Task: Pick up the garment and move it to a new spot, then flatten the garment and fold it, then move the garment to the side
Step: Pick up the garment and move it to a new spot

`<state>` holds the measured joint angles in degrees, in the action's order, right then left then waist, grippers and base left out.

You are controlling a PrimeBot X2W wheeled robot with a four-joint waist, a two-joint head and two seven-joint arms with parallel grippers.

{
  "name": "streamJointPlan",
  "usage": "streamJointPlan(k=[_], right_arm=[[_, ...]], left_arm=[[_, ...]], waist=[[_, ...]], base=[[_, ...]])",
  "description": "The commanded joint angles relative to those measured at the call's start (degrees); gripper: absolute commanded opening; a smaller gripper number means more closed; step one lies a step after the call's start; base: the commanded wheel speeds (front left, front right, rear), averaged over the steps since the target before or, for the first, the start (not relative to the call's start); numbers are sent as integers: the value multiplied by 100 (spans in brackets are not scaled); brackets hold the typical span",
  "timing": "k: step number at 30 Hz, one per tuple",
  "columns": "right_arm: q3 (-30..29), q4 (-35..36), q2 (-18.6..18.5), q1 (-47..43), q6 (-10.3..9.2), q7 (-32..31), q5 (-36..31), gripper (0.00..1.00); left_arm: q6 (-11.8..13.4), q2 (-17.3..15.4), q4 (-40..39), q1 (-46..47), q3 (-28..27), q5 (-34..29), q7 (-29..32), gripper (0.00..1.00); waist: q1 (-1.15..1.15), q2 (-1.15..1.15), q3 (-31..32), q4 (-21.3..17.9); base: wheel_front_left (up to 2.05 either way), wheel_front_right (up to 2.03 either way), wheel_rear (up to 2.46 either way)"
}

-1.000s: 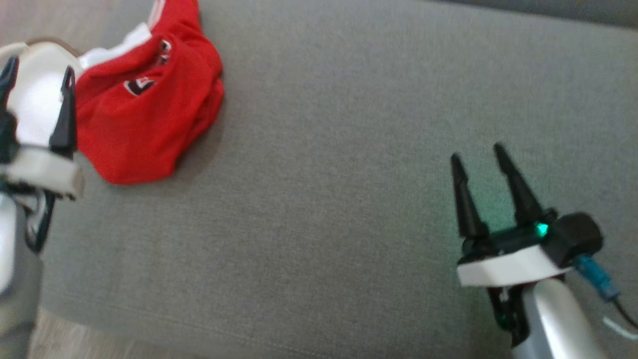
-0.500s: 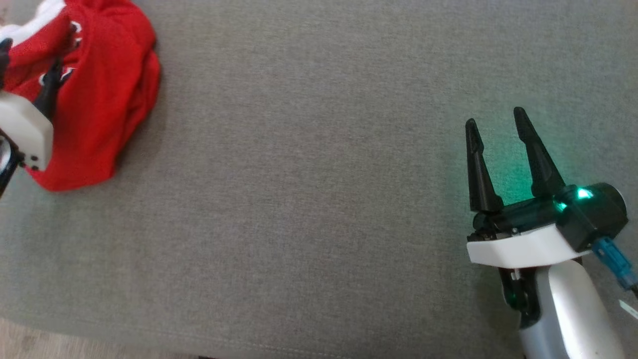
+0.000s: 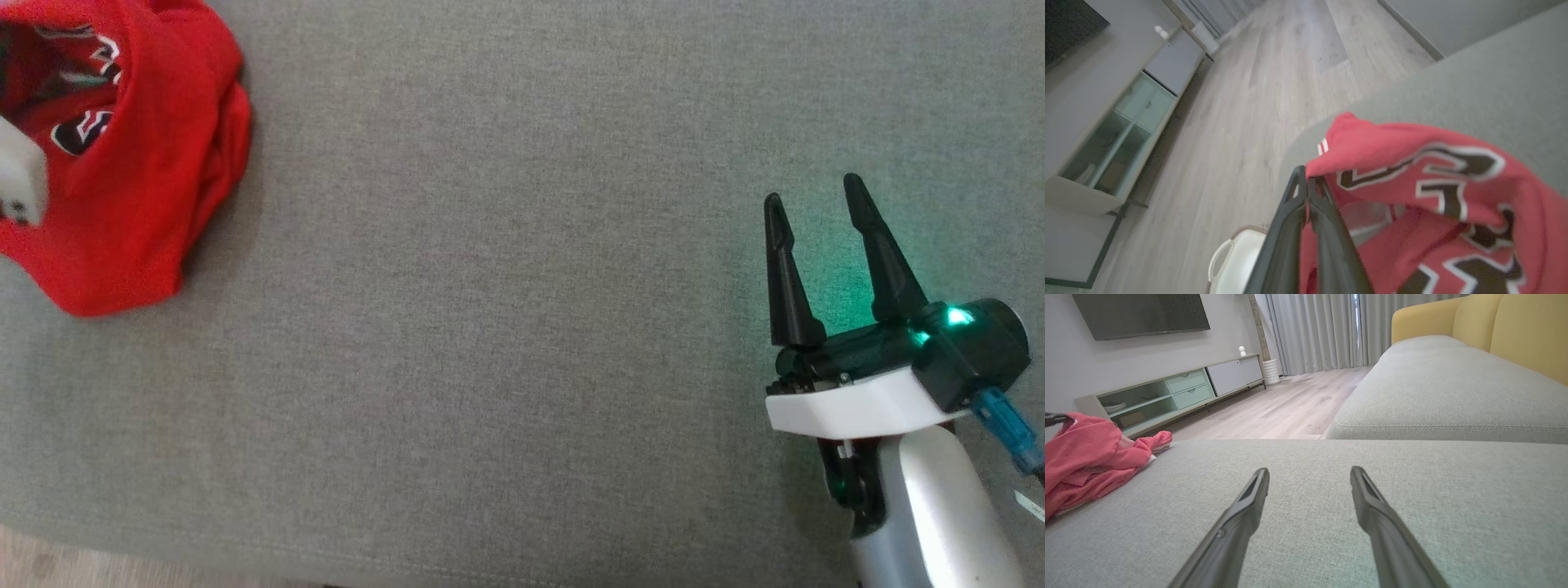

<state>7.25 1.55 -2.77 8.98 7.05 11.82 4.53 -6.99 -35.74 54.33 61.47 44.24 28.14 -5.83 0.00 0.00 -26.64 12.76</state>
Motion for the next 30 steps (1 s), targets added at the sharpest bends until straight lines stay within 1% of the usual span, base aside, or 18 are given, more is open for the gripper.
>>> streamJointPlan(k=[1,5,10,15,18,25,30], right_arm=[[173,144,-10,77,44,16,19,100],[187,40,-10,16,44,56,94,100],[212,-73,-10,-77,44,118,229,100],[294,-189,-10,-143,44,185,386,100],[351,-260,-10,-169,44,228,516,100],[444,-406,-10,-220,44,296,762,100],[489,-408,-10,-197,44,313,886,100]], left_arm=[[124,-326,36,366,-293,-35,-274,0],[328,-268,185,554,-395,-69,-724,0],[557,-285,-105,664,-514,-192,-902,0],[887,-463,-1373,682,-847,-466,-914,0],[996,-590,-2140,536,-971,-618,-915,0],[1097,-812,-3509,295,-989,-764,-881,0],[1117,-865,-4357,168,-827,-807,-528,0]], waist=[[0,0,103,24],[0,0,377,73],[0,0,776,152],[0,0,1149,191],[0,0,1347,147],[0,0,1702,-128],[0,0,1814,-443]], base=[[0,0,0],[0,0,0],[0,0,0],[0,0,0],[0,0,0],[0,0,0],[0,0,0]])
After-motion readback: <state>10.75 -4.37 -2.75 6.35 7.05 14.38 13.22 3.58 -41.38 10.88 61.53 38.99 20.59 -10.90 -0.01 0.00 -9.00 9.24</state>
